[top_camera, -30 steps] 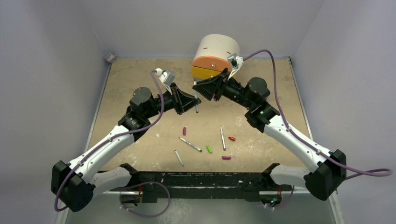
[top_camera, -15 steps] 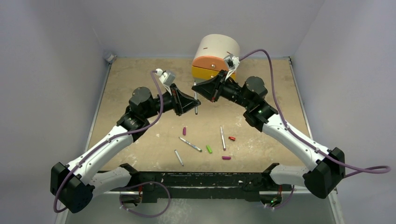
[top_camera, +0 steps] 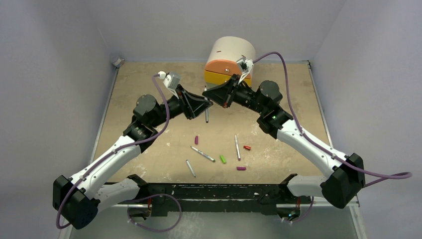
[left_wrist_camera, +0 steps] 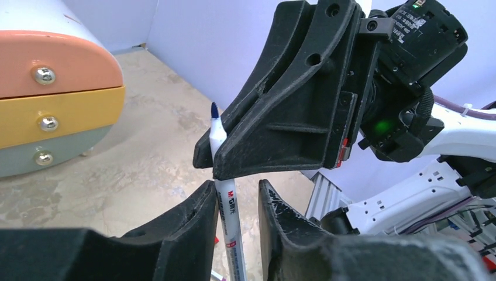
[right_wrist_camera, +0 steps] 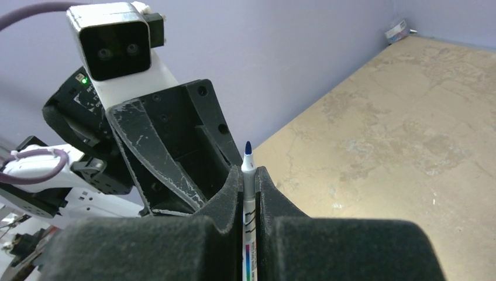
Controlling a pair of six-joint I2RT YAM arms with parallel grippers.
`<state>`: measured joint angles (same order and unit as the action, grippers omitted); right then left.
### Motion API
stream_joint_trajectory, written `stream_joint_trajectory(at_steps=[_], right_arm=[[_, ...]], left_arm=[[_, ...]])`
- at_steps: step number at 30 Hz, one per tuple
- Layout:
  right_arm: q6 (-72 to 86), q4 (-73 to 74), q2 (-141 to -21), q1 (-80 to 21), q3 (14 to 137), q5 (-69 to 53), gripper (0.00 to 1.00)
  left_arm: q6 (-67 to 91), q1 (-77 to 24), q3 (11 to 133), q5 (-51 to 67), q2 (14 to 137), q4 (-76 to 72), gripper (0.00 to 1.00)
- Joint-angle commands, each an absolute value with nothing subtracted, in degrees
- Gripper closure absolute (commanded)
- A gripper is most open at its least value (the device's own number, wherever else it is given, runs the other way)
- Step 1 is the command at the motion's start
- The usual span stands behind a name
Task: Insert the pens into the pen caps
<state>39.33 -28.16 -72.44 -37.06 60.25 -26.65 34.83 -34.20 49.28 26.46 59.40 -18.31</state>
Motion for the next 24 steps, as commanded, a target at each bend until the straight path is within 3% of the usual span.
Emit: stream_joint_trajectory(at_steps=[1,3,10,12,16,18,21,22,24], right_arm=[[40.4,-32.5,-72.2,-36.8,62.5,-28.3,1.00],[41.4,-33.8,-71.8,-36.8,62.0,-28.2,1.00],[42.1,-35.3,-71.3,-36.9,61.6,-27.9,1.00],[42.1,-35.8,-71.1,-36.8,61.3,-27.5,1.00],[41.9,-35.9,-70.7,-36.8,61.0,-27.1,1.00],[41.7,-35.8,-70.7,-36.7,61.1,-27.1,1.00],[40.5,-35.3,-70.6,-36.8,61.0,-27.4,1.00],[39.8,-34.9,-70.2,-36.7,60.6,-26.7,0.90],[39.4,-32.7,-67.6,-36.9,59.1,-17.9,0.56]], left_arm=[[36.7,-34.4,48.2,26.5,59.1,-26.2,0.74],[36.8,-34.5,47.5,26.8,58.8,-26.7,0.76],[38.1,-34.5,46.5,29.3,59.5,-27.1,0.58],[38.4,-34.5,46.4,29.6,59.3,-27.1,0.56],[37.4,-34.5,45.8,28.8,57.6,-25.6,0.75],[36.2,-34.5,45.6,28.2,56.8,-24.1,0.98],[34.2,-34.5,46.3,27.6,56.9,-20.8,1.00],[33.1,-34.5,46.7,27.5,57.2,-19.7,1.00],[30.8,-34.4,48.4,25.4,58.4,-15.2,1.00]])
